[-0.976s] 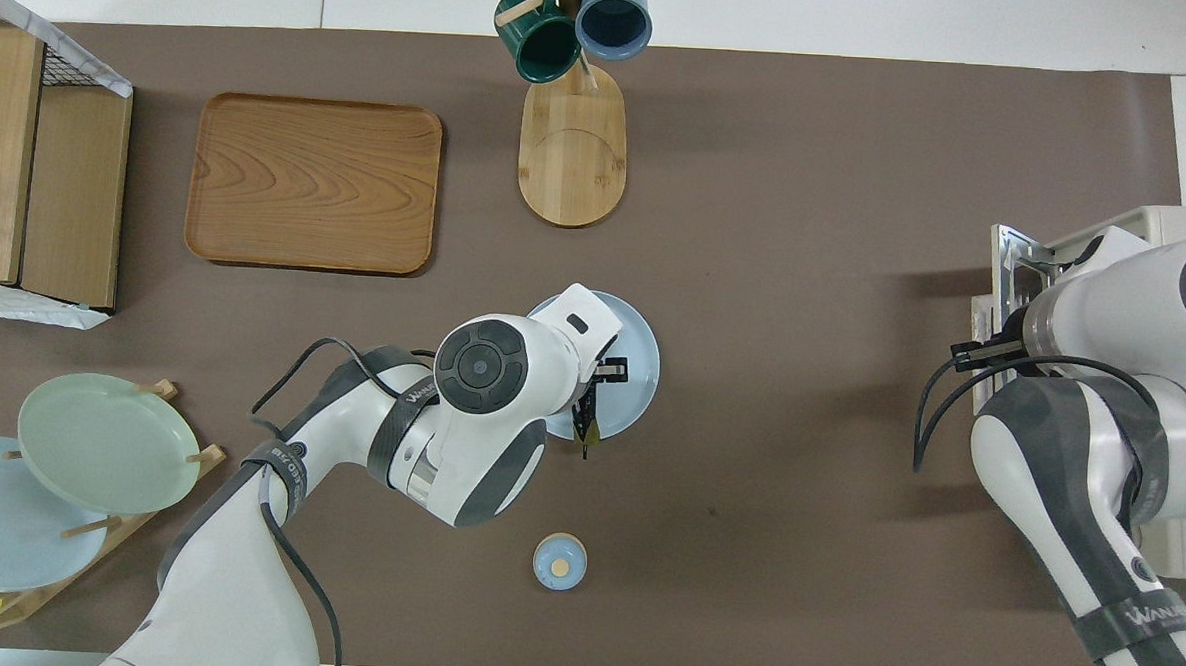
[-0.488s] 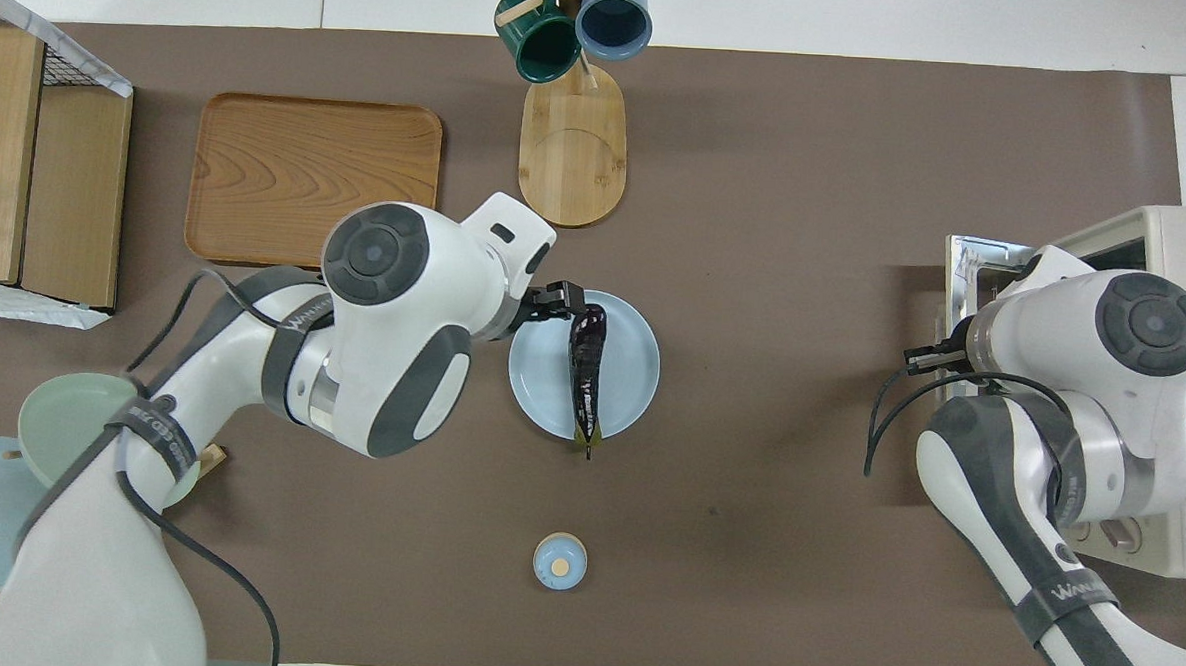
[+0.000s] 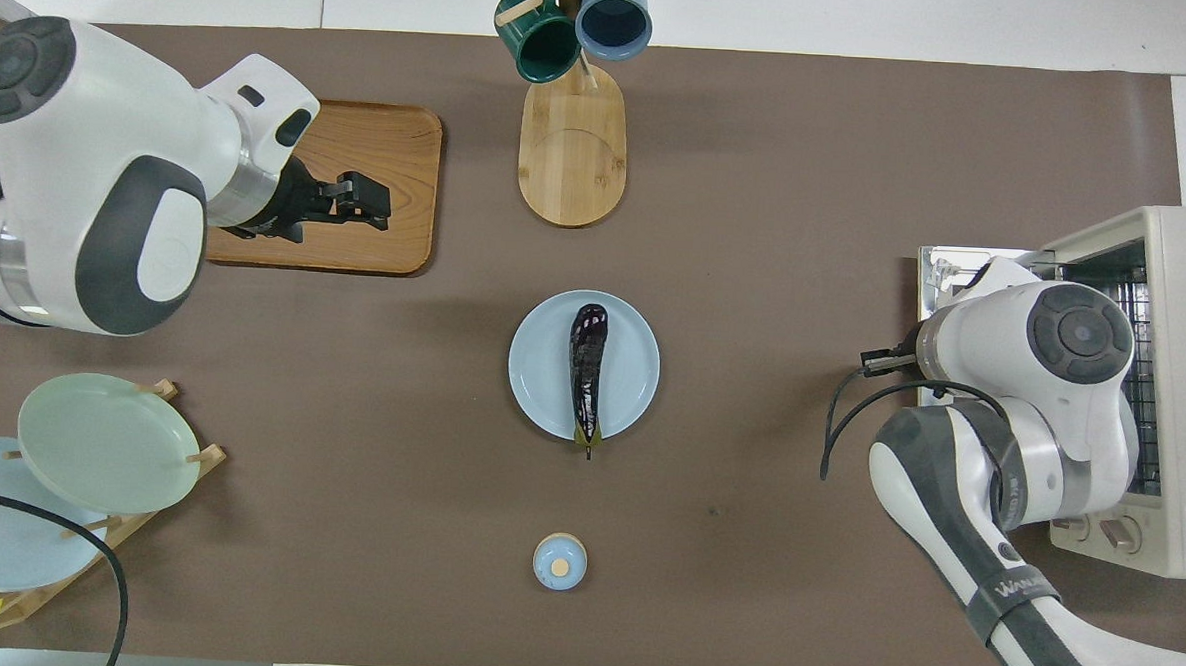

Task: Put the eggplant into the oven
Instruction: 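Open the oven door with the right gripper while the left gripper withdraws, then grasp the eggplant on the plate with the right gripper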

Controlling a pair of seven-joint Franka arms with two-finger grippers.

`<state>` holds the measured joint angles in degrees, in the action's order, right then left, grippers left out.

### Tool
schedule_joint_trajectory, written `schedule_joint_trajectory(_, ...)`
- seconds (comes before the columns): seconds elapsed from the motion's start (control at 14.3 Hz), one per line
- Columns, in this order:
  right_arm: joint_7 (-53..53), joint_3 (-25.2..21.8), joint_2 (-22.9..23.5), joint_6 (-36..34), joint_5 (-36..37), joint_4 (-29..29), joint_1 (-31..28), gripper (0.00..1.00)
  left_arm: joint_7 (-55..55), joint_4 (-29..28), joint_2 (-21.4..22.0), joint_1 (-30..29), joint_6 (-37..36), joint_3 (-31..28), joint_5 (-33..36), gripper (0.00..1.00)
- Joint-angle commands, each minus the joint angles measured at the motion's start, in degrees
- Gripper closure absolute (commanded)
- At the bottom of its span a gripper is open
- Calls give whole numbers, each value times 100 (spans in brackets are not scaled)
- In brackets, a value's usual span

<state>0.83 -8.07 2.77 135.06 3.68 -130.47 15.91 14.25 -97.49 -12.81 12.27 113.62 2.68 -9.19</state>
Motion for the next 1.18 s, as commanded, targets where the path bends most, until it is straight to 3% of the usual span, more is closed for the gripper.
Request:
schedule_joint_trajectory(0.0, 800, -28, 135, -348, -473, 503, 858, 94, -351, 160, 137, -259, -393, 22, 163, 0)
schedule_joint_trajectory(0.07, 1135, -28, 214, -444, -508, 731, 1131, 92, -483, 169, 199, -364, -481, 31, 268, 0)
schedule_joint_trajectory(0.21, 1776, -28, 398, -699, -535, 1258, 1623, 72, -686, 160, 304, -497, -569, 31, 383, 0)
schedule_joint_trajectory(0.35, 2357, -20, 784, -1050, -543, 2065, 2080, 63, -887, 160, 392, -620, -639, 31, 392, 0)
schedule_joint_trajectory(0.56, 3385, -11, 2257, -1771, -535, 4154, 2766, 58, -1064, 160, 498, -752, -762, 31, 654, 0)
schedule_joint_trajectory(0.63, 3597, -11, 2628, -1746, -509, 4561, 2907, 55, -1134, 160, 559, -752, -824, 31, 690, 0)
schedule_joint_trajectory(0.7, 3738, -2, 2788, -1607, -534, 4618, 3013, 54, -1152, 151, 603, -761, -850, 31, 708, 0)
schedule_joint_trajectory(0.91, 4012, 7, 2825, -965, -526, 4329, 3409, 69, -1144, 143, 700, -743, -1017, 40, 822, 0)
schedule_joint_trajectory(1.11, 4004, 16, 2852, -474, -500, 3935, 3602, 68, -1135, 134, 797, -700, -1184, 40, 840, 0)
